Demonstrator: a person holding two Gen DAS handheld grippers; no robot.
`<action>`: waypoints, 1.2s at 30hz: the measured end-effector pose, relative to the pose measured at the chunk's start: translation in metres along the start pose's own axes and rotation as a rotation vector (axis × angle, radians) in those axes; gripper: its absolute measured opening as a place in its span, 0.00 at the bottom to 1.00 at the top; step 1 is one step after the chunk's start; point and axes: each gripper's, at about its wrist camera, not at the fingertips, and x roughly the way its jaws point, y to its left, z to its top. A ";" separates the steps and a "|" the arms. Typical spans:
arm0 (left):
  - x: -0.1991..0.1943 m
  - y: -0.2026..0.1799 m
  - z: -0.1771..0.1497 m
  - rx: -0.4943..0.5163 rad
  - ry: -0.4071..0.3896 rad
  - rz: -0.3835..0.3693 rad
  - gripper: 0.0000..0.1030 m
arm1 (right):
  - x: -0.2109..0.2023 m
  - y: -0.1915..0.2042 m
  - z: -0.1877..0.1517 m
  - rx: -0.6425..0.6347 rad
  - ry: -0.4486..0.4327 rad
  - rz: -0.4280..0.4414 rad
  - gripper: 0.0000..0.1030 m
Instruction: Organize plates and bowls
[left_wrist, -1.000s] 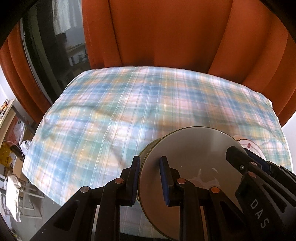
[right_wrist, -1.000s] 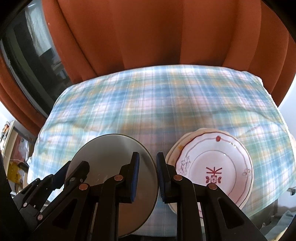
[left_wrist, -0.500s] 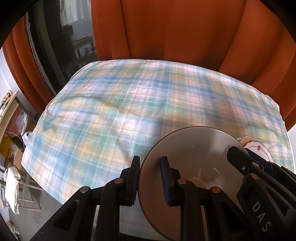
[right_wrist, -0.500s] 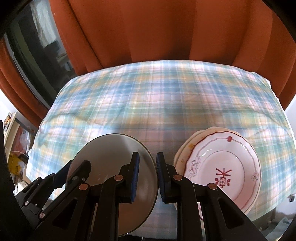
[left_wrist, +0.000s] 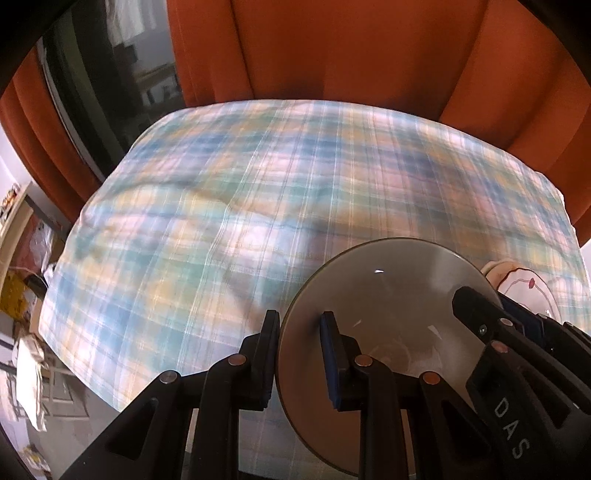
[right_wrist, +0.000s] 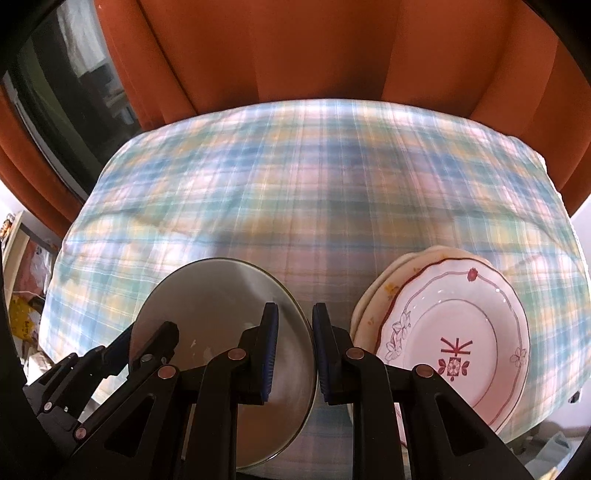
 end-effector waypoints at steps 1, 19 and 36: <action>0.000 -0.001 0.000 0.007 -0.005 0.003 0.20 | 0.001 0.000 0.000 0.000 0.000 -0.003 0.22; 0.007 0.015 -0.001 0.061 0.029 -0.120 0.48 | 0.004 0.008 -0.006 0.037 0.016 -0.067 0.35; 0.042 0.031 0.010 0.140 0.194 -0.391 0.68 | 0.003 0.024 -0.010 0.191 0.051 -0.201 0.75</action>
